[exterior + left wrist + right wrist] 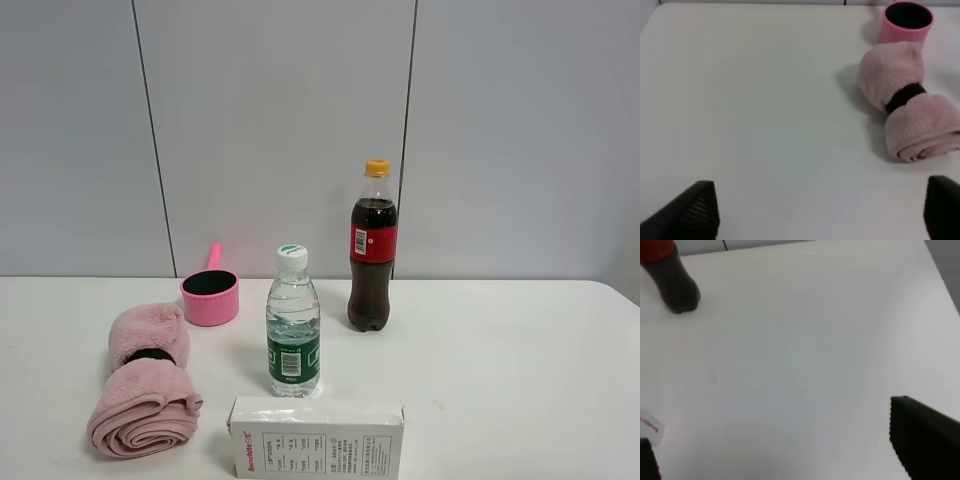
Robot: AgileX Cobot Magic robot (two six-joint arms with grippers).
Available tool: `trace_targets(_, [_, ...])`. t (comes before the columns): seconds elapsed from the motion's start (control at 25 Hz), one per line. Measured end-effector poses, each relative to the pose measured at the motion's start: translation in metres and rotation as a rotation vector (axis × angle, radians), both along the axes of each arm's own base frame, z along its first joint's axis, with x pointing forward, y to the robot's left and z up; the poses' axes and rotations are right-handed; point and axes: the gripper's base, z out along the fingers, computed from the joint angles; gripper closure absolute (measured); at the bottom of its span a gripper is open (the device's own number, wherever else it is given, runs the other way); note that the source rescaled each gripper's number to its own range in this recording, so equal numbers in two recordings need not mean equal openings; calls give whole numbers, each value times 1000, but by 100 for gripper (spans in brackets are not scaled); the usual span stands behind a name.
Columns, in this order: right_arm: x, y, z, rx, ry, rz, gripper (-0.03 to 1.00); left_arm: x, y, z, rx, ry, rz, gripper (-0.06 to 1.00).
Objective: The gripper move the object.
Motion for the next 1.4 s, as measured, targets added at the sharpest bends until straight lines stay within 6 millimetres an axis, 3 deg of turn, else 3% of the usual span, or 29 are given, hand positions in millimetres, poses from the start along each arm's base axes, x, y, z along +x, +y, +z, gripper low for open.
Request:
trace_targets(0.24, [-5, 0, 0, 1, -14, 3, 9, 0, 0, 0, 0, 0, 0, -6])
trace_targets(0.52, [-9, -4, -16, -37, 111, -24, 9, 0, 0, 0, 0, 0, 0, -6])
trace_targets(0.92, [-30, -12, -16, 9, -13, -148, 9, 0, 0, 0, 0, 0, 0, -6])
trace_targets(1.4, [-31, -12, -16, 15, -15, -148, 9, 0, 0, 0, 0, 0, 0, -6])
